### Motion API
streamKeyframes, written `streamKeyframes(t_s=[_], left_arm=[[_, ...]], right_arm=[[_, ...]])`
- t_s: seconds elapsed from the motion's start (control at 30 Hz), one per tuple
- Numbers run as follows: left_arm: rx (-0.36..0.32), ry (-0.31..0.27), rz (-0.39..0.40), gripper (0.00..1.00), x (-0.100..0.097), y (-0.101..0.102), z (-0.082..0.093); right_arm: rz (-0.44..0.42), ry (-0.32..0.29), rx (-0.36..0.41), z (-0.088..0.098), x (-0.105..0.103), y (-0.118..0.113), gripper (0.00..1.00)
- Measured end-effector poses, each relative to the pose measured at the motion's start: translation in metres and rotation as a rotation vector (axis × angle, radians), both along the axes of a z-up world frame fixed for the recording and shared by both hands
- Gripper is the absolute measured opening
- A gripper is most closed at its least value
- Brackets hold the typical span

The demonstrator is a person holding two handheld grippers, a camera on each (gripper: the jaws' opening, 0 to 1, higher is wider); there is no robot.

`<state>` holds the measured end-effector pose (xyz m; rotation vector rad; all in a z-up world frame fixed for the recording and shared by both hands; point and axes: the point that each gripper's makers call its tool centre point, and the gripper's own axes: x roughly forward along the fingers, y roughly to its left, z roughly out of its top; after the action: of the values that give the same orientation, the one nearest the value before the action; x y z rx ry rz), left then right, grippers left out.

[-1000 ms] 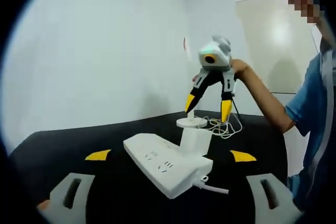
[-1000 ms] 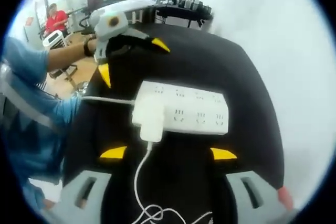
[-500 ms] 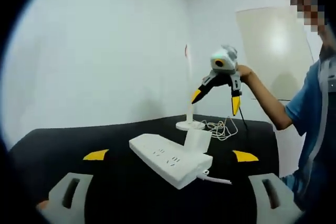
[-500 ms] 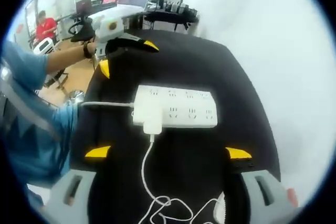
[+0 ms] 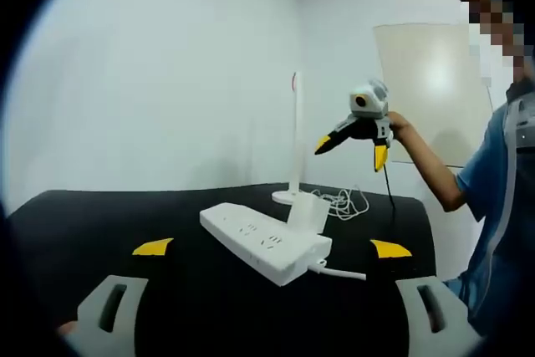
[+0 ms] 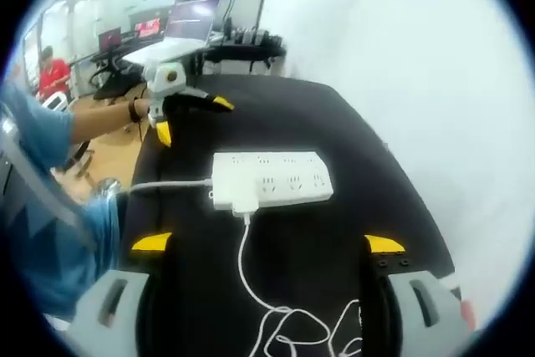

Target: Insert the desk lamp plug into the socket, turn on the power strip switch, turn on the lamp switch, then turn off the lamp switch, turn off the power strip switch, and remove the plug from the socket.

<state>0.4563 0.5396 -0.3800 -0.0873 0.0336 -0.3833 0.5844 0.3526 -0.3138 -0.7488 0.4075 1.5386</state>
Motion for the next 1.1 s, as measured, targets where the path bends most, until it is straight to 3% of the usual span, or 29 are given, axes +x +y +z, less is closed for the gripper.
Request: streamKeyframes(t_s=[0.23,0.47,0.77,0.8,1.1], left_arm=[[-0.02,-0.003,0.009,0.89,0.001,0.007,-0.004],[-0.001,0.001,-0.011,0.89,0.004,0.003,-0.008],[0.005,0.018,-0.037,0.89,0.002,-0.001,-0.013],[0.001,0.016,-0.037,0.89,0.002,-0.001,-0.013],[-0.004,0.01,-0.043,0.88,-0.001,-0.003,-0.012]], right_arm=[[-0.109,0.054,0.187,0.015,-0.002,-0.005,0.89],[-0.135,0.085,0.345,0.026,-0.019,-0.01,0.89],[-0.184,0.102,0.501,0.029,-0.02,-0.017,0.89],[-0.197,0.097,0.554,0.034,-0.018,-0.016,0.89],[-0.242,0.147,0.644,0.027,-0.022,-0.022,0.83]])
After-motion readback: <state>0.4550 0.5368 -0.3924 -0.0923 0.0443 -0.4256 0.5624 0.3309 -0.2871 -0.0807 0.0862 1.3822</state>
